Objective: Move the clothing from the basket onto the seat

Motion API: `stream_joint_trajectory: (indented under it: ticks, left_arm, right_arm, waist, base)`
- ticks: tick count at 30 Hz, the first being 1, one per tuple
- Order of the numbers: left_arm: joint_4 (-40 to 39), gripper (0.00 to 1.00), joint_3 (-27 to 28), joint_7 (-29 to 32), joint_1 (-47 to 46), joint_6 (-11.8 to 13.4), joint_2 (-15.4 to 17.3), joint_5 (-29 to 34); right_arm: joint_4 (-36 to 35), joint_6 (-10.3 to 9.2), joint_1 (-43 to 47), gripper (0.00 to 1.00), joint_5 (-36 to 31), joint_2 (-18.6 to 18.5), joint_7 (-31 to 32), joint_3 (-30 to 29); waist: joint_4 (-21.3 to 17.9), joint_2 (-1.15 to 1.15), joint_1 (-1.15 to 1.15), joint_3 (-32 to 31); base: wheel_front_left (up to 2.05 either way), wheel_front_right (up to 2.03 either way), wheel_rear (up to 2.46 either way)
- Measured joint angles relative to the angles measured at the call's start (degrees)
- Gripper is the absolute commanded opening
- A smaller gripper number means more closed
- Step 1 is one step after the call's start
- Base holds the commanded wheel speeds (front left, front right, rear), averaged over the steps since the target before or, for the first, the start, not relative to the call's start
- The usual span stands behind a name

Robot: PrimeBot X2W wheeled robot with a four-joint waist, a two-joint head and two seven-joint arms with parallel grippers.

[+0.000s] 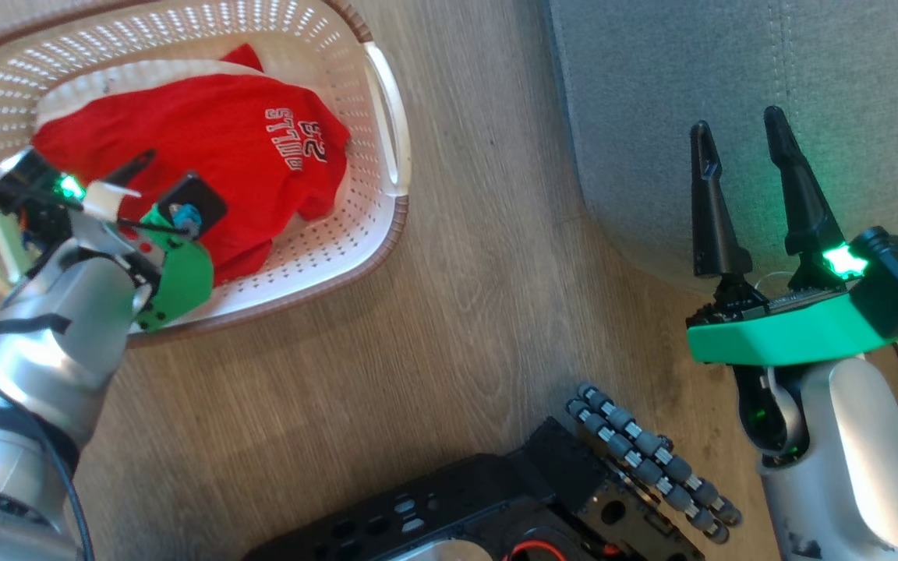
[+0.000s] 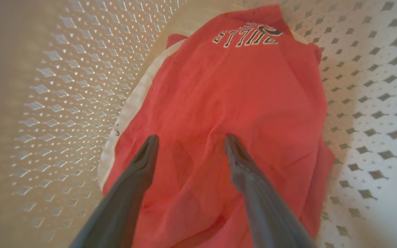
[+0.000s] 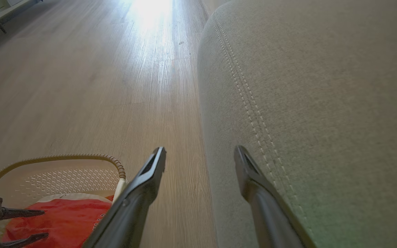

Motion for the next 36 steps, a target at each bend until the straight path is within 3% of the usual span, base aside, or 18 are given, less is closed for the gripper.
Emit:
stream_joint_trajectory:
  ticks: [8,13,16,18,19,20,21,22,30,36]
  left_arm:
    - [6.53,1.0,-1.45,0.53,-2.76,-0.41,-0.81,0.13]
    - [7.38,1.0,-2.55,4.09,-3.52,-2.94,-1.14,0.13]
    - [7.61,1.0,-2.25,4.2,-3.52,-1.26,-1.25,-0.33]
    - [7.68,1.0,-2.46,5.57,-3.52,-2.22,-1.56,-0.56]
    - [7.78,0.83,-2.47,6.41,-3.49,-2.87,-1.79,-0.63]
    - [7.8,0.83,-2.45,7.05,-3.49,-3.03,-1.99,-0.92]
    - [7.81,0.35,-2.4,7.46,-3.5,-3.5,-2.07,-1.35]
    - [7.87,0.0,-2.32,7.92,-3.51,-3.87,-2.08,-1.86]
    - [8.15,0.0,-1.82,6.89,-3.52,-3.83,-1.89,-4.24]
    - [8.32,0.0,-0.23,3.11,-3.31,-2.27,-1.98,-6.7]
  right_arm:
    - [-1.35,0.0,0.12,1.0,2.13,0.0,0.0,0.12]
    - [-2.56,0.01,0.16,1.0,0.43,0.01,0.0,1.33]
    - [-4.3,0.01,0.38,1.0,0.34,0.01,0.0,1.29]
    - [-4.95,0.01,0.57,1.0,0.33,0.01,0.0,1.2]
    - [-5.22,0.0,0.79,1.0,0.32,0.01,0.0,1.08]
    - [-5.37,0.01,1.07,1.0,0.27,0.01,0.0,0.97]
    - [-5.43,0.01,1.38,1.0,0.04,0.01,0.0,0.96]
    - [-5.43,0.01,1.54,1.0,-0.35,0.01,0.0,0.97]
    - [-5.35,0.01,1.14,1.0,-0.74,0.01,0.0,1.26]
    - [-3.85,0.01,-1.24,1.0,-0.8,0.01,0.0,2.58]
  waist:
    - [-1.51,0.0,-0.01,1.81]
    - [-1.79,0.0,-0.01,1.84]
    - [-1.69,0.0,-0.01,1.7]
    - [-1.58,0.0,-0.01,1.68]
    - [-1.43,0.0,-0.01,1.69]
    - [-1.27,0.0,-0.01,1.74]
    - [-1.12,0.0,-0.01,1.79]
    - [-0.98,0.0,-0.01,1.86]
    - [-0.42,0.0,-0.01,2.03]
    - [-0.48,0.0,-0.01,-0.15]
  base:
    - [0.0,0.0,0.0]
    - [0.0,0.0,0.0]
    - [0.0,0.0,0.0]
    - [0.0,0.0,0.0]
    - [0.0,0.0,0.0]
    - [0.0,0.0,0.0]
    - [0.0,0.0,0.0]
    - [0.0,0.0,0.0]
    - [0.0,0.0,0.0]
    - [0.0,0.0,0.0]
